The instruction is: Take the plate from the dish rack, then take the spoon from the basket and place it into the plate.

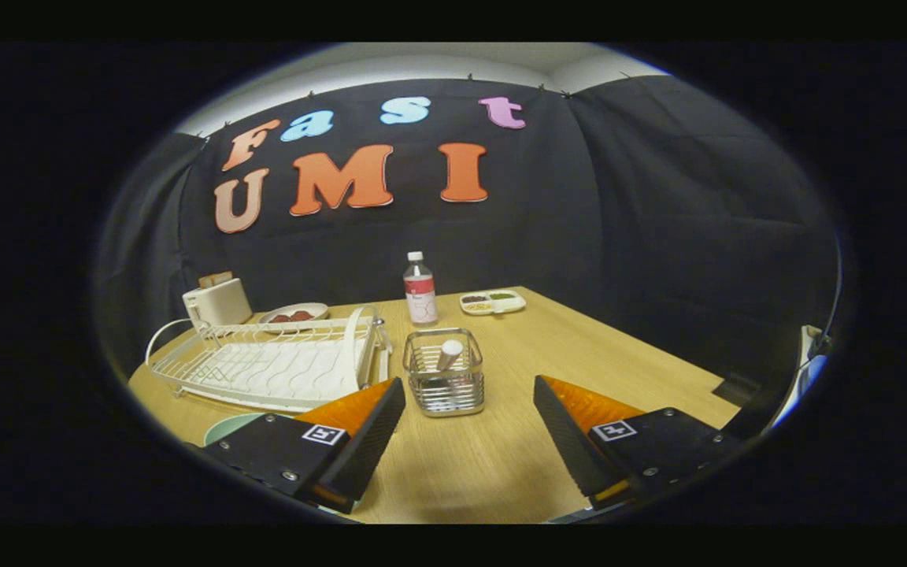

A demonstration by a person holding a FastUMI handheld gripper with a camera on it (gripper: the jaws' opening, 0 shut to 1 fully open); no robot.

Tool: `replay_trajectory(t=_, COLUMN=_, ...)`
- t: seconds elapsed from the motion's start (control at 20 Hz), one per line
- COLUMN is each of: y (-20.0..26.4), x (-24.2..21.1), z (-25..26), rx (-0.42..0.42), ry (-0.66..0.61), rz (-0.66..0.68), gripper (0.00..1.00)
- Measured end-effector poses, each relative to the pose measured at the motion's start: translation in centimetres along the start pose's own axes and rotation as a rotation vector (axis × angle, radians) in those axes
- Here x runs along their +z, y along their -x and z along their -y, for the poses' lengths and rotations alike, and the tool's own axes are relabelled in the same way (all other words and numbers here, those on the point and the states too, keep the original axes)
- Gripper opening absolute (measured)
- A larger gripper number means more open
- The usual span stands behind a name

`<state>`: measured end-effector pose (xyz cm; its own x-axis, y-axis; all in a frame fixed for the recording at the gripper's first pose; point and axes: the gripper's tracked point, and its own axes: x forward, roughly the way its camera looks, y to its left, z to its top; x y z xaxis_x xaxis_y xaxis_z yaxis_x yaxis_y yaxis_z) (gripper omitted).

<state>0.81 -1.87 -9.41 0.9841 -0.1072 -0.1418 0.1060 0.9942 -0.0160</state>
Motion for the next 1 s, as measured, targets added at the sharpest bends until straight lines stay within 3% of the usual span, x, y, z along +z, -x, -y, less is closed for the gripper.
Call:
replay_trajectory(t=0.25, y=-2.3, x=0.8, z=-0.8, rx=0.056, ry=0.026, rz=0.049, gripper=0.93)
replay_trajectory(t=0.45, y=-4.0, x=0.6, z=-1.5, rx=0.084, ry=0.039, rz=0.054, gripper=0.71)
replay_trajectory(t=0.8, y=-4.9, x=0.2, z=-3.5, rx=0.157, ry=0.033, rz=0.058, gripper=0.14)
replay_trajectory(t=1.0, y=-5.1, x=0.4, z=-3.3, rx=0.134, ry=0.076, rz=0.066, gripper=0.13)
